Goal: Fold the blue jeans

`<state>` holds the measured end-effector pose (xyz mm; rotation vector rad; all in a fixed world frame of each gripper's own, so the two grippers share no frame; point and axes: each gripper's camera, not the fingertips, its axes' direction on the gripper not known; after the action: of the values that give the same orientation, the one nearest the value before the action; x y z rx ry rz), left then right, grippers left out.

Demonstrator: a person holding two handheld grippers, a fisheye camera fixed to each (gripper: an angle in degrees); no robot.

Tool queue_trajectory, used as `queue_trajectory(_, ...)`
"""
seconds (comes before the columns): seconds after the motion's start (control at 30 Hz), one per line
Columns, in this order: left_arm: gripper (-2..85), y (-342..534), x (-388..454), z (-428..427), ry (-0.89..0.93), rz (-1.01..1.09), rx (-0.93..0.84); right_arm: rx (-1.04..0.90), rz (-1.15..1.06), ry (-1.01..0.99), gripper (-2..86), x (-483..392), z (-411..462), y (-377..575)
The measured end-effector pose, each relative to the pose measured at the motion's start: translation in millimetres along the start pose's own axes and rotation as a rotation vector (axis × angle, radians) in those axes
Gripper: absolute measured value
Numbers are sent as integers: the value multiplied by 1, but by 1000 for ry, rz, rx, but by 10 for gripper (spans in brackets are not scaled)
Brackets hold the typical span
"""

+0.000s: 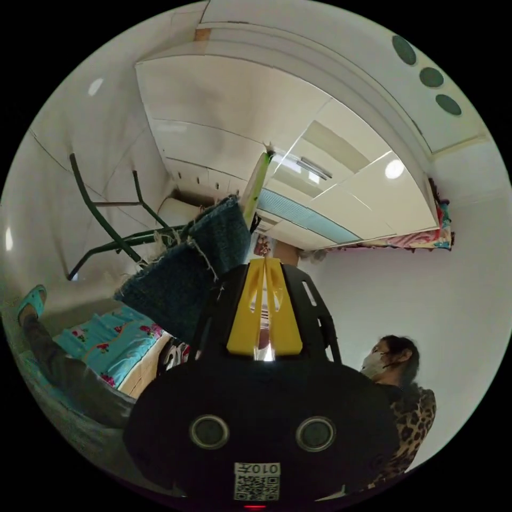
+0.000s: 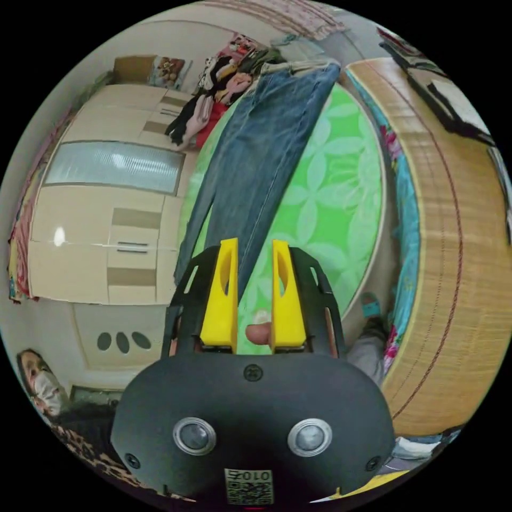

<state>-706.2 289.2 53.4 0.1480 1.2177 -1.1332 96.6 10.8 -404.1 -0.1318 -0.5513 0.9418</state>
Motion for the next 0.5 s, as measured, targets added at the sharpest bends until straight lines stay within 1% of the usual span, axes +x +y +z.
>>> queue_trajectory(0.07, 13, 15, -1, -6, -25, -36, 58, 29, 17, -24, 122, 11, -12, -26)
queue_trajectory(0.13, 40, 41, -16, -12, -23, -109, 136, 4, 50, -63, 129, 24, -17, -49)
queue_trajectory(0.2, 64, 58, -32, -14, -55, -177, 163, -43, 93, -85, 131, 40, -17, -67)
queue_trajectory(0.3, 101, 83, -55, -10, -66, -231, 170, -99, 106, -71, 130, 55, -16, -79)
queue_trajectory(0.33, 110, 91, -64, -6, -45, -247, 170, -107, 107, -67, 128, 57, -16, -81)
queue_trajectory(0.4, 117, 100, -75, 5, -2, -256, 162, -112, 118, -103, 117, 71, -18, -92)
queue_trajectory(0.5, 120, 104, -80, 24, -3, -230, 158, -147, 100, -148, 96, 79, -15, -107)
